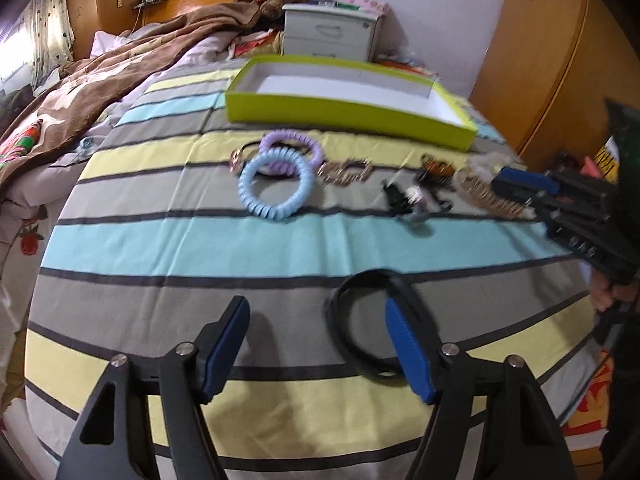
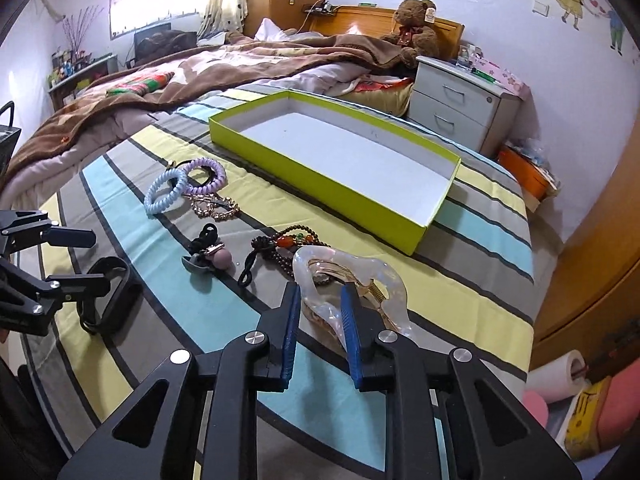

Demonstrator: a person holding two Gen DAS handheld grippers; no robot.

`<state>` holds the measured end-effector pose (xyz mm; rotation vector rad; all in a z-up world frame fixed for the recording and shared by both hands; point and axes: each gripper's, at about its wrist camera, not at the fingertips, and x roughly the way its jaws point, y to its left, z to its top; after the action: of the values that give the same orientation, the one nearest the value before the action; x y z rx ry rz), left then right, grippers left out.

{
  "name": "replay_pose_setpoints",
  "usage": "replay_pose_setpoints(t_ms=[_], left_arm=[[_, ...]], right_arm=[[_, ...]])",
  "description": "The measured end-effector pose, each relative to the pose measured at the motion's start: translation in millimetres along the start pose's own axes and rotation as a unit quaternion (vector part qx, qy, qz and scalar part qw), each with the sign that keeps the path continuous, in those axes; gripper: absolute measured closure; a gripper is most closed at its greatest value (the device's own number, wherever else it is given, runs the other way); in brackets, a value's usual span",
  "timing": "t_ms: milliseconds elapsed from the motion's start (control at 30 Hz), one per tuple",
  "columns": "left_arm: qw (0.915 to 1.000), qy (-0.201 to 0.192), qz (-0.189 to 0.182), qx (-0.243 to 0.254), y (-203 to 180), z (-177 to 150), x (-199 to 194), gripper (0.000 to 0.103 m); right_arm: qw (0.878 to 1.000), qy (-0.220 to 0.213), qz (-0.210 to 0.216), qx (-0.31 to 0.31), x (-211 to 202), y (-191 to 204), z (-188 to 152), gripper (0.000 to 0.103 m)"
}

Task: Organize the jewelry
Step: 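Reach the right gripper to the clear hair claw clip and close on it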

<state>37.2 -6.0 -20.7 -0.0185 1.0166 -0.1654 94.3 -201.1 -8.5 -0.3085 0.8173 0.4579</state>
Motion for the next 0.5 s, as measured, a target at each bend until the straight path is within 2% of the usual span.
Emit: replay_pose_setpoints(t_ms=[200, 367, 467, 500], left_arm=[[0.9992, 0.001, 0.035, 0.022, -3.4, -1.0, 5.2, 0.040], [0.9987, -0.002, 0.040, 0.031, -5.0, 2.1, 7.2, 0.047], [0.9986, -0.005, 0.035, 0.040, -8.4, 2.4, 6.5, 0.061], [0.9985, -0.006, 0.031, 0.046, -10.8, 2.4, 6.4, 0.069]], right_arm=[[1.000, 0.002, -0.015, -0.007, 3.6, 5.2, 2.4, 0.082], [0.999, 0.003, -0.035, -0.014, 5.1, 11.2, 2.8, 0.082], [0.999, 0.004, -0.049, -0.022, 4.7, 16.6, 2.4, 0.082], [0.998, 0.004, -0.052, -0.024, 4.8, 17.2, 2.3, 0.082]])
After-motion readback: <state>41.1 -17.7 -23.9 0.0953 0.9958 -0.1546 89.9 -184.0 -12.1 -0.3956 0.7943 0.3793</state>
